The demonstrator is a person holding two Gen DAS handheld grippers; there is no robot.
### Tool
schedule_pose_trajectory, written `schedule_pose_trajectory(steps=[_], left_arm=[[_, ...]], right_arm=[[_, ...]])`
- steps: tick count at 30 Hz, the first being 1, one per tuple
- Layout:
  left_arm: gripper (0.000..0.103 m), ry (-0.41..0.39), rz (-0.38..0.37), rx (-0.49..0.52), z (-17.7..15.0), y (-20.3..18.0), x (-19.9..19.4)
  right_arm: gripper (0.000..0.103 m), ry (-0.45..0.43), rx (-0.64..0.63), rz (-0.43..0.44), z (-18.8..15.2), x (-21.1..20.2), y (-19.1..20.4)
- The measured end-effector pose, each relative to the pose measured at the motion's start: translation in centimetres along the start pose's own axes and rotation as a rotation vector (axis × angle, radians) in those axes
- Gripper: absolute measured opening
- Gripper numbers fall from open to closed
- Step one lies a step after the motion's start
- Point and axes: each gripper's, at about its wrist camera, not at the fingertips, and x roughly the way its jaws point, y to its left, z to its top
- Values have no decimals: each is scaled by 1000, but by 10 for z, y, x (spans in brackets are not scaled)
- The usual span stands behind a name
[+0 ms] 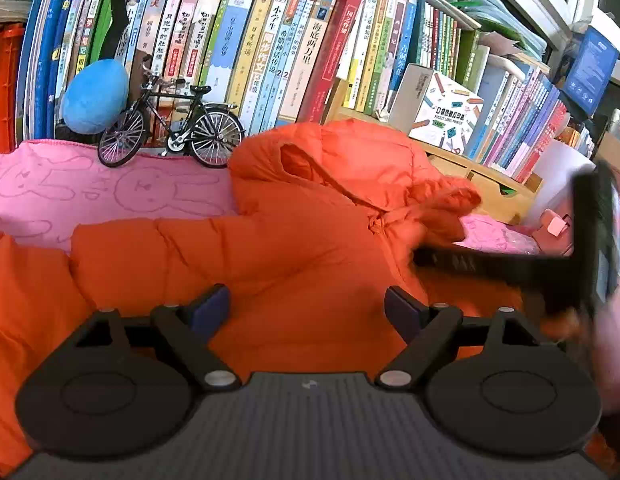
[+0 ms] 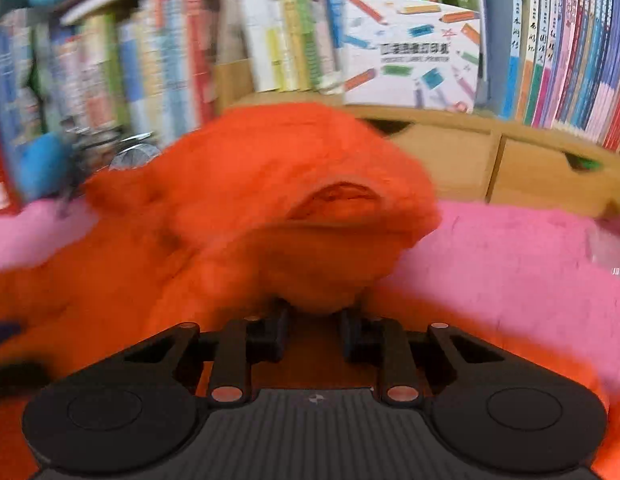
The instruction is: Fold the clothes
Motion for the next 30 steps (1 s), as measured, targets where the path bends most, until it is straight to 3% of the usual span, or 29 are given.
schedule_pose_trajectory(steps=[3,6,9,15,19,21,23,25,28,30], left_arm=[[85,3,4,-8,0,1,1],[85,5,13,0,-1,0,2],[85,5,15,-1,-1,0,2],[85,11,33,27,0,-4,4],[85,14,40,30,0,-6,4],[85,14,43,34,0,-7,4],[85,12,48,31,0,-7,4],[85,9,66,26,0,-8,3],[85,13,80,39,0,-9,3],[85,18,87,48,0,-10,3]], right_arm=[[31,-3,-19,-11,0,-12,6],[37,-59,-77,72,-17,-50,14],[40,-37,-135,156,-35,-71,22],[43,-58,-280,-205,-47,-55,-11],[44,-98,-208,-37,-54,-101,-24],[59,-118,-171,48,-57,-124,-30],[60,-105,-158,96,-67,-137,-37],[60,-61,-173,21,-87,-139,-55],[61,-37,-126,-150,-120,-143,-118],[72,-24,-67,-322,-131,-152,-174]])
